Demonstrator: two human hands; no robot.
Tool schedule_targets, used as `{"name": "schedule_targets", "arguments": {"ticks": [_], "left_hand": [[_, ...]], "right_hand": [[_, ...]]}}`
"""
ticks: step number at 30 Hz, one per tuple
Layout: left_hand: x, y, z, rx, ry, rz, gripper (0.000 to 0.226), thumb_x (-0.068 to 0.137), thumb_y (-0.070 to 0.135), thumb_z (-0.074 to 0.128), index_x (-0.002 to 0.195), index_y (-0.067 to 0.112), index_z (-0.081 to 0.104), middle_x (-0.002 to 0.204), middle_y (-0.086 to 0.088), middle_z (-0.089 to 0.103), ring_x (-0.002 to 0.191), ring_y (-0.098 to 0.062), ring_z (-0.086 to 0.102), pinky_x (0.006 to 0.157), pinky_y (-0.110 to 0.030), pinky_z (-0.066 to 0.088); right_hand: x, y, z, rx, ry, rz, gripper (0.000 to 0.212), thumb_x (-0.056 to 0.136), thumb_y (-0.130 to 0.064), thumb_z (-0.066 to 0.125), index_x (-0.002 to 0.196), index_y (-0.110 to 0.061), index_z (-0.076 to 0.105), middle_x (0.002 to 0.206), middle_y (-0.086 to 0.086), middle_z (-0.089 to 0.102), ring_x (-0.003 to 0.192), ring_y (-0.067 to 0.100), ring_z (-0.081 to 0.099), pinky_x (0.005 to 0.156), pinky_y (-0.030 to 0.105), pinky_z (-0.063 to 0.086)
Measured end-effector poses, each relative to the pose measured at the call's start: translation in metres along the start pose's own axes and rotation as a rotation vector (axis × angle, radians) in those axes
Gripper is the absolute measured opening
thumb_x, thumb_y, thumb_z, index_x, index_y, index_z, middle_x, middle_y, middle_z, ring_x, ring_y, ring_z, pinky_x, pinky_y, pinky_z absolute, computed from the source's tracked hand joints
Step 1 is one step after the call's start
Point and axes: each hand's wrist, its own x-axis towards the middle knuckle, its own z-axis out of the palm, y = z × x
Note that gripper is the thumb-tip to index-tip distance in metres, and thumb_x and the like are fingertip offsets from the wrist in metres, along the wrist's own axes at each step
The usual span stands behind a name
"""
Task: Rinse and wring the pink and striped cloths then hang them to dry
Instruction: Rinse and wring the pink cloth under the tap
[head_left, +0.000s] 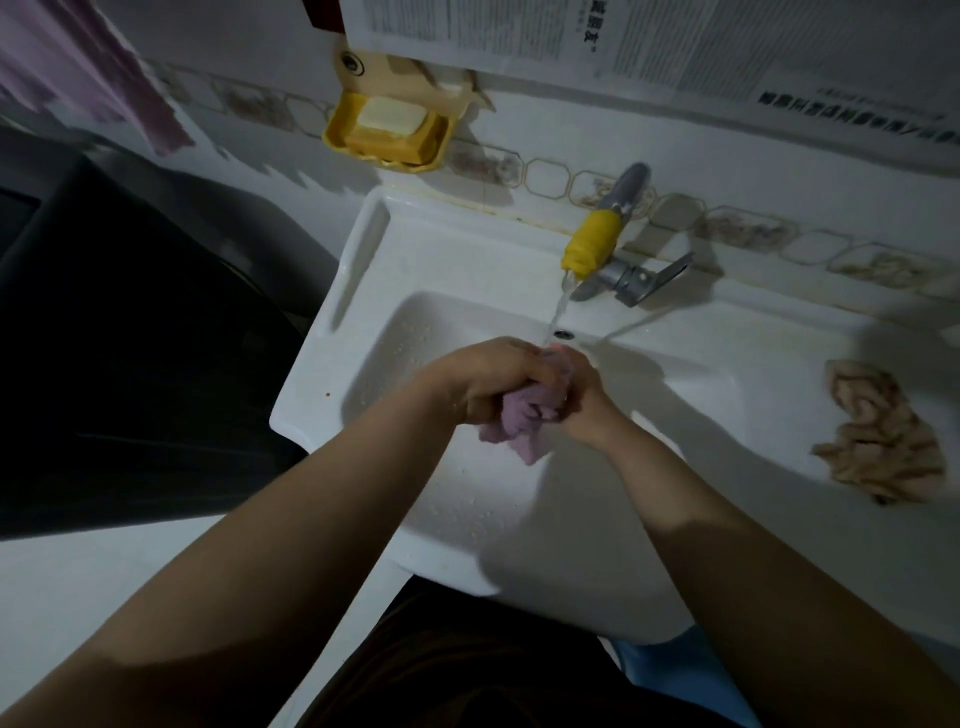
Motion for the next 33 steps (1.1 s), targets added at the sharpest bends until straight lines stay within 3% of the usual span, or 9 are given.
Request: {"name": "schedule_targets", "arguments": {"ticks": [3, 6, 9, 16, 20, 25, 28, 31, 33], "left_hand": [[-0.006, 0.007, -0.015, 0.507, 0.134, 0.082, 0.028, 0.082, 0.037, 0.071, 0.091, 0.013, 0.058, 0.07, -0.01, 0.063, 0.052, -0.019, 0.056, 0.052, -0.027, 0.049], [-0.002, -0.003, -0.029, 0.955, 0.276, 0.104, 0.066, 0.072, 0.049, 0.077, 0.118, 0.018, 0.042, 0.097, -0.007, 0.069, 0.074, -0.023, 0.065, 0.068, -0.039, 0.058], [0.001, -0.003, -0.031, 1.201, 0.336, 0.284, 0.049, 0.077, 0.054, 0.064, 0.107, 0.016, 0.059, 0.098, -0.009, 0.068, 0.081, -0.026, 0.062, 0.068, -0.034, 0.052], [-0.016, 0.032, -0.018, 0.859, 0.295, 0.449, 0.019, 0.095, 0.017, 0.049, 0.105, 0.006, 0.061, 0.094, -0.005, 0.064, 0.083, -0.019, 0.056, 0.068, -0.023, 0.04], [-0.017, 0.047, 0.005, 0.611, 0.163, 0.473, 0.015, 0.093, 0.013, 0.051, 0.104, 0.006, 0.059, 0.084, -0.001, 0.06, 0.069, -0.007, 0.053, 0.061, -0.014, 0.044], [-0.008, 0.044, 0.016, 0.479, 0.056, 0.438, 0.012, 0.088, 0.01, 0.06, 0.094, 0.007, 0.051, 0.079, -0.004, 0.052, 0.073, -0.014, 0.05, 0.068, -0.028, 0.044], [-0.001, 0.039, 0.008, 0.225, 0.05, 0.463, 0.021, 0.08, 0.01, 0.068, 0.092, 0.008, 0.05, 0.079, -0.011, 0.053, 0.076, -0.024, 0.053, 0.071, -0.038, 0.048], [-0.001, 0.042, -0.002, 0.008, 0.232, 0.489, 0.018, 0.081, -0.002, 0.067, 0.088, 0.009, 0.053, 0.079, -0.012, 0.057, 0.077, -0.025, 0.057, 0.069, -0.034, 0.05], [-0.003, 0.043, -0.015, 0.074, 0.461, 0.477, 0.011, 0.083, 0.007, 0.068, 0.089, 0.009, 0.059, 0.076, -0.007, 0.062, 0.071, -0.018, 0.06, 0.066, -0.03, 0.053]], "right_hand": [[-0.001, -0.007, -0.008, 0.054, -0.051, 0.0, 0.018, 0.082, -0.008, 0.06, 0.1, -0.008, 0.058, 0.075, 0.007, 0.063, 0.061, 0.011, 0.067, 0.046, 0.015, 0.044], [-0.004, -0.013, -0.02, 0.111, -0.106, -0.02, 0.05, 0.061, -0.027, 0.08, 0.103, -0.016, 0.054, 0.087, -0.004, 0.063, 0.075, 0.011, 0.062, 0.056, 0.024, 0.048], [-0.001, -0.016, -0.031, 0.048, -0.117, -0.102, 0.049, 0.073, -0.021, 0.079, 0.105, -0.018, 0.044, 0.09, -0.009, 0.055, 0.083, 0.017, 0.057, 0.06, 0.029, 0.047], [0.004, -0.001, -0.035, 0.097, -0.134, -0.095, 0.034, 0.076, -0.017, 0.077, 0.1, -0.023, 0.054, 0.086, -0.01, 0.068, 0.084, 0.009, 0.066, 0.071, 0.024, 0.051], [0.006, -0.004, -0.018, 0.08, -0.341, 0.044, 0.031, 0.083, -0.025, 0.073, 0.056, -0.031, 0.057, 0.038, -0.016, 0.052, 0.037, -0.004, 0.049, 0.045, 0.005, 0.035], [0.02, -0.004, -0.001, 0.025, -0.497, 0.2, 0.027, 0.078, -0.035, 0.074, 0.068, -0.013, 0.063, 0.051, 0.0, 0.059, 0.04, 0.006, 0.054, 0.051, 0.021, 0.046], [0.026, -0.001, 0.0, 0.035, -0.496, 0.125, 0.028, 0.079, -0.047, 0.071, 0.095, -0.024, 0.067, 0.058, -0.001, 0.067, 0.049, 0.01, 0.059, 0.048, 0.019, 0.047], [0.029, 0.014, -0.001, 0.105, -0.493, 0.077, 0.051, 0.059, -0.051, 0.079, 0.105, -0.031, 0.067, 0.093, 0.0, 0.073, 0.084, 0.013, 0.066, 0.071, 0.017, 0.051], [0.023, 0.021, -0.008, 0.21, -0.458, 0.111, 0.036, 0.063, -0.036, 0.079, 0.092, -0.017, 0.071, 0.086, 0.006, 0.073, 0.078, 0.016, 0.067, 0.067, 0.023, 0.048]]}}
